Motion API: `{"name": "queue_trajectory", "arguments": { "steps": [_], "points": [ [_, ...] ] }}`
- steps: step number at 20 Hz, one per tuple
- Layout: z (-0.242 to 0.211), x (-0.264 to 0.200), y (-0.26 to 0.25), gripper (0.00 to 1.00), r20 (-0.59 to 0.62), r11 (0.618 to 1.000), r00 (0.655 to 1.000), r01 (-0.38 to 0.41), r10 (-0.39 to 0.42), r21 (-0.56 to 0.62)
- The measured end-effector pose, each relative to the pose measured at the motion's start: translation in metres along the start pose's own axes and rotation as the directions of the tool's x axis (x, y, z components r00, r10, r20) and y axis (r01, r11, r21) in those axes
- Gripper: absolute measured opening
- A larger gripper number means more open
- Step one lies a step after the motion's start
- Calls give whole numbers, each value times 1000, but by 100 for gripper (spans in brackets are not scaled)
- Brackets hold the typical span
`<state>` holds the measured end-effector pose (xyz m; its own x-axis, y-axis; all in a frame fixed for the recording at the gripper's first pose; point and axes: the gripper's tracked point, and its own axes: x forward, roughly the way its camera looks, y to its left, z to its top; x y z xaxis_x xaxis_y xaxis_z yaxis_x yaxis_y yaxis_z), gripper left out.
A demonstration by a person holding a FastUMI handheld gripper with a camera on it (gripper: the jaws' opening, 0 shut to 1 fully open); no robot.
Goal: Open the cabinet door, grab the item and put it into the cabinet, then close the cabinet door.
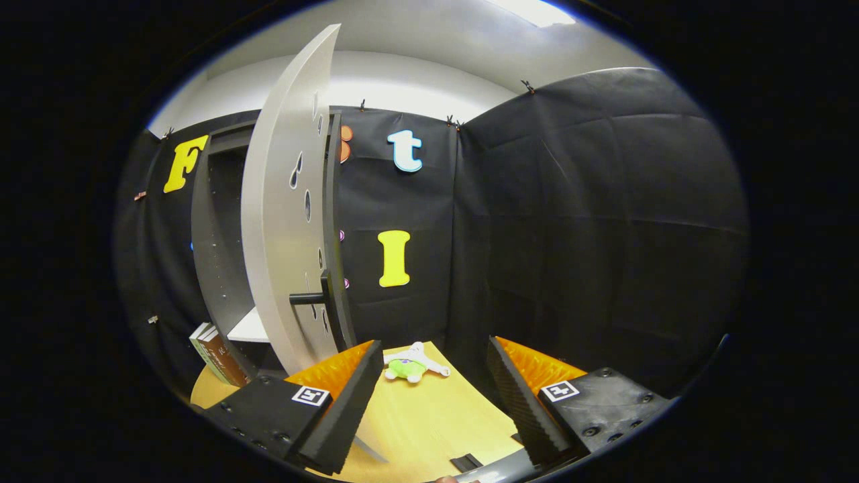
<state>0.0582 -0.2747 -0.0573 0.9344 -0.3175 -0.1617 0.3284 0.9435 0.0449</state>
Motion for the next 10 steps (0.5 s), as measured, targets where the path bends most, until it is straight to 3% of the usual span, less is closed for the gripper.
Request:
{"name": "queue_trajectory", "arguments": {
  "steps": [10],
  "points": [
    [-9,-5,32,98,11,1000,1000,3,-3,16]
  ]
}}
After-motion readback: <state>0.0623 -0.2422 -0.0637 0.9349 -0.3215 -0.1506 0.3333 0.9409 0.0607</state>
